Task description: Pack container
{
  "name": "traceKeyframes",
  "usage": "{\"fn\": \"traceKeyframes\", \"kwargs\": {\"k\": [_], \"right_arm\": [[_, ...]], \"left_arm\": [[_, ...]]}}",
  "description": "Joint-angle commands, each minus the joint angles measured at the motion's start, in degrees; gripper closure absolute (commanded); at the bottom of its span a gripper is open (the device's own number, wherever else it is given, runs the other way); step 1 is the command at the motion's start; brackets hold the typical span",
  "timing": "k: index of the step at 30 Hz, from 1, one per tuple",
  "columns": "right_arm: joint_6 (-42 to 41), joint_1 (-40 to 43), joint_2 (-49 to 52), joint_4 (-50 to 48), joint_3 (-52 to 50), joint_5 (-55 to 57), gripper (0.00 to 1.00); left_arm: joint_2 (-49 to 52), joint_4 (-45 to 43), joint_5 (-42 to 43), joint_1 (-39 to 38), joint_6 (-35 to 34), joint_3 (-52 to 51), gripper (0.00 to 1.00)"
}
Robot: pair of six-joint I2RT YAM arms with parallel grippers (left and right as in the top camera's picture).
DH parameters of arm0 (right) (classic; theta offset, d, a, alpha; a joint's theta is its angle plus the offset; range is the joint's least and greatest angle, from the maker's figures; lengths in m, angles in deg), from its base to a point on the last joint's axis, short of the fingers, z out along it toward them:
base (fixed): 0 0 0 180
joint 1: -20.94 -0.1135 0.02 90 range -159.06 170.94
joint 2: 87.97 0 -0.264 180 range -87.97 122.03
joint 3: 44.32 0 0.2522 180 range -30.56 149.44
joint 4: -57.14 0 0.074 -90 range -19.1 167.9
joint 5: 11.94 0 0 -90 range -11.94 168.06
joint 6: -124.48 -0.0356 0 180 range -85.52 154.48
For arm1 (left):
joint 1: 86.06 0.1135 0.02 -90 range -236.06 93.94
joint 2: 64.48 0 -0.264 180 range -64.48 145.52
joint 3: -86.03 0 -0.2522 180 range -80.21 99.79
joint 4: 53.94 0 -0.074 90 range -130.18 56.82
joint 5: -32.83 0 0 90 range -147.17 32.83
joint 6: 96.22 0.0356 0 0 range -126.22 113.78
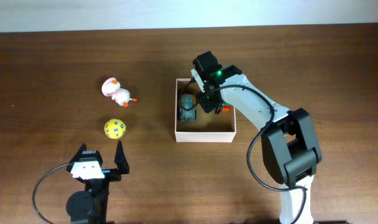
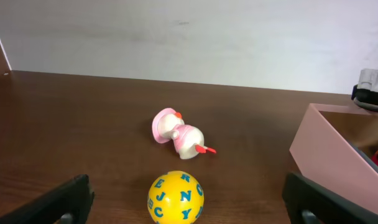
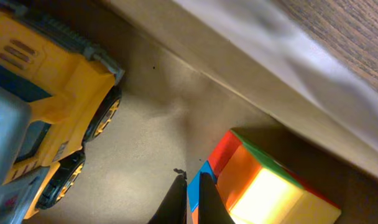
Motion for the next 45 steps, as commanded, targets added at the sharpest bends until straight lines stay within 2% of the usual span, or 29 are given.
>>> {"fn": "traceKeyframes", "kwargs": {"k": [1,11,26,31,38,40,42,43,45], "right_arm": [[0.3,-0.6,0.2,0.1,-0.3,-1.9,0.96],[-2.7,-6.3,0.2,-0.5,-0.3,-2.4,0.96],[-3.7,-3.9,0.1,-0.7,1.4,0.6,0.96],[-2.9,-3.0,0.1,5.2,9.1,0.7,0.96],[-4.3,-2.8,0.0,20.7,25.9,1.1,0.95],[-6.2,-1.7,0.0,26.3,31.6,1.6,0.83],[-6.8,-0.3,0.0,29.4,34.1,1.6,0.66],[-7.6,3.0,0.0,33.9,35.6,1.6,0.32],[-8.3,5.5,0.0,36.4,35.6,1.6,0.23]], "left_arm": [[-0.5,-0.2,-0.2,-0.1,1.1,-0.4,0.01],[-0.5,-0.2,-0.2,-0.1,1.1,-0.4,0.01],[-0.5,-0.2,-0.2,-0.1,1.1,-0.4,0.01],[-0.5,-0.2,-0.2,-0.1,1.1,-0.4,0.01],[-0.5,-0.2,-0.2,-0.1,1.1,-0.4,0.01],[-0.5,-0.2,-0.2,-0.1,1.1,-0.4,0.01],[-0.5,-0.2,-0.2,-0.1,1.1,-0.4,0.01],[-0.5,-0.1,-0.2,-0.1,1.1,-0.4,0.01],[-0.5,-0.2,-0.2,-0.1,1.1,-0.4,0.01]]}}
